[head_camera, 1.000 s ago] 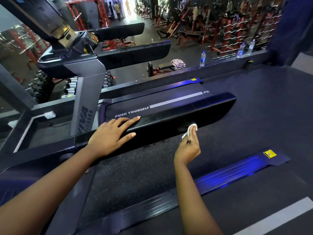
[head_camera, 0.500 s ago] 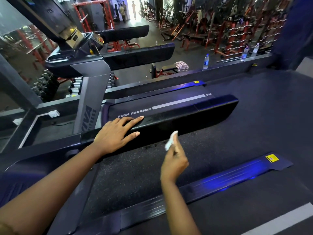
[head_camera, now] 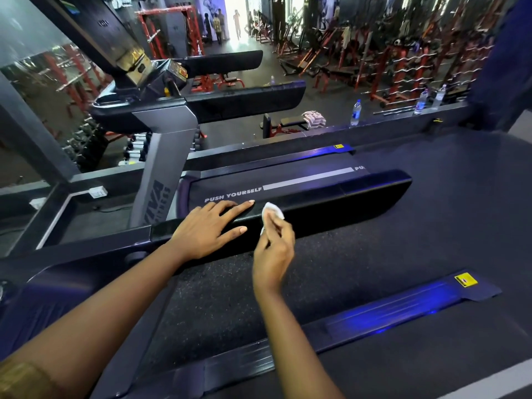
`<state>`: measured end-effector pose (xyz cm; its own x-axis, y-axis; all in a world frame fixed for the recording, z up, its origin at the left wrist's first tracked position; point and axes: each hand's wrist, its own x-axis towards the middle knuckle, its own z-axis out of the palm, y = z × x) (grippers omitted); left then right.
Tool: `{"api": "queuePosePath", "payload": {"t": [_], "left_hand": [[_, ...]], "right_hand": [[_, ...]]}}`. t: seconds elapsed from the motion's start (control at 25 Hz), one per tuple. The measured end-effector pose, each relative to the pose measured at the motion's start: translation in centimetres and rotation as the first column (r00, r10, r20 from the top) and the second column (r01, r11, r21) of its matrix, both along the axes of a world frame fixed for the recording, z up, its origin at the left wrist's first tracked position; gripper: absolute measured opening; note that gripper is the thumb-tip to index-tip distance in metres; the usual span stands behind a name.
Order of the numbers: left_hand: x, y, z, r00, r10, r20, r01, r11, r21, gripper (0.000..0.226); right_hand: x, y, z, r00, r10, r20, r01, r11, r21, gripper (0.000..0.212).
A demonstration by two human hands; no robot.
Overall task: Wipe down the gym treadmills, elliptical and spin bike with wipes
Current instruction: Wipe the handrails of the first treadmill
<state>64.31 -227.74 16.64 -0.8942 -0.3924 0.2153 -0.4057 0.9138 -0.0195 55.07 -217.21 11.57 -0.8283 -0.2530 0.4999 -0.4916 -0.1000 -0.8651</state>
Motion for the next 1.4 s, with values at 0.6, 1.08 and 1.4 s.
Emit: {"api": "queuePosePath", "payload": {"t": [0.6,1.08,1.4], "left_hand": [[6.1,-0.3,0.4,0.995,0.094,0.041,-0.094,0.996,0.000,0.073],[5.6,0.2,-0.2,0.987,0.161,0.022,-0.161,0.986,-0.032,0.063],[5.8,0.0,-0.6,0.988,0.153,0.004,-0.153,0.988,-0.037,0.066]], "right_hand": [[-5.1,1.2,3.8,0.909,0.318,-0.271,-0.095,0.789,0.607,0.044],[-6.9,5.2,1.5,0.992,-0.087,-0.093,0.096,0.990,0.105,0.039],[0.0,0.0,-1.5,0.991,-0.111,0.075,0.113,0.993,-0.021,0.029]]}}
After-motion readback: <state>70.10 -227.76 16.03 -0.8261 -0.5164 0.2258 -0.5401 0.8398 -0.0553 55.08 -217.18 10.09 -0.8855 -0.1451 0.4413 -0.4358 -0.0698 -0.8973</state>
